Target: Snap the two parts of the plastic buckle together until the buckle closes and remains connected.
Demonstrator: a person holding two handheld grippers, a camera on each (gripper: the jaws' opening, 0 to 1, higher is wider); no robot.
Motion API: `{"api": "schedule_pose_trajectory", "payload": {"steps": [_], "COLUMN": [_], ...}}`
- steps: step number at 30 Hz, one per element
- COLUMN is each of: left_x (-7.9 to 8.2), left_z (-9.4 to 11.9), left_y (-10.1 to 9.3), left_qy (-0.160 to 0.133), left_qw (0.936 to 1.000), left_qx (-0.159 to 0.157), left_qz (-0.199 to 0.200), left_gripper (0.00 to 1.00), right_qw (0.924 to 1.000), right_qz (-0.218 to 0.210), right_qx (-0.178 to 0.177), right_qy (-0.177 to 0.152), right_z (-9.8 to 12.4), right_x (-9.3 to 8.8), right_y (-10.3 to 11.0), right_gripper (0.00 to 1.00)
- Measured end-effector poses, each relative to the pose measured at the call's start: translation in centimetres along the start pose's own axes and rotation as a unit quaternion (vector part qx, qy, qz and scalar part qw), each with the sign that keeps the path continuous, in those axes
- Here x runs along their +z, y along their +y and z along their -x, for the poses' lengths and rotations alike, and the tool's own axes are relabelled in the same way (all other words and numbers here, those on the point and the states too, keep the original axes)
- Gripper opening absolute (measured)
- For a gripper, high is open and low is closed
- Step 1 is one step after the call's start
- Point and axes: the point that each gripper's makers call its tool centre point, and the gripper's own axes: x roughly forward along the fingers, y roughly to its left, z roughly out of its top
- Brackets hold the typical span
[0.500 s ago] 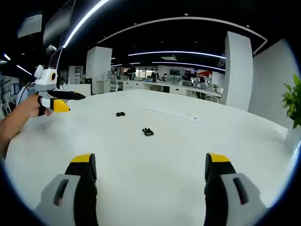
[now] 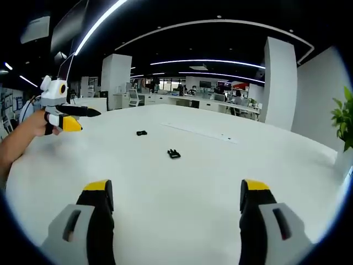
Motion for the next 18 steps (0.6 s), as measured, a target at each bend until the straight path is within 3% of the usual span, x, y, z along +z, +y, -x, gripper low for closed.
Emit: {"api": "schedule_pose_trajectory", "payload": {"steps": [18], "left_x": [-0.13], "left_z": [-0.09], "left_y": [-0.05], "left_qy": [0.004], "left_qw": [1.0], "left_qx": [-0.002], "left_qz": [-0.001], "left_gripper": [0.97], "right_qw": [1.0], "right_qz": [0.002], "right_qx": [0.003], "right_qy": [0.002], "right_z": [0.28], "right_x": [-0.05], "right_y": [0.52], "right_gripper": [0.96]}}
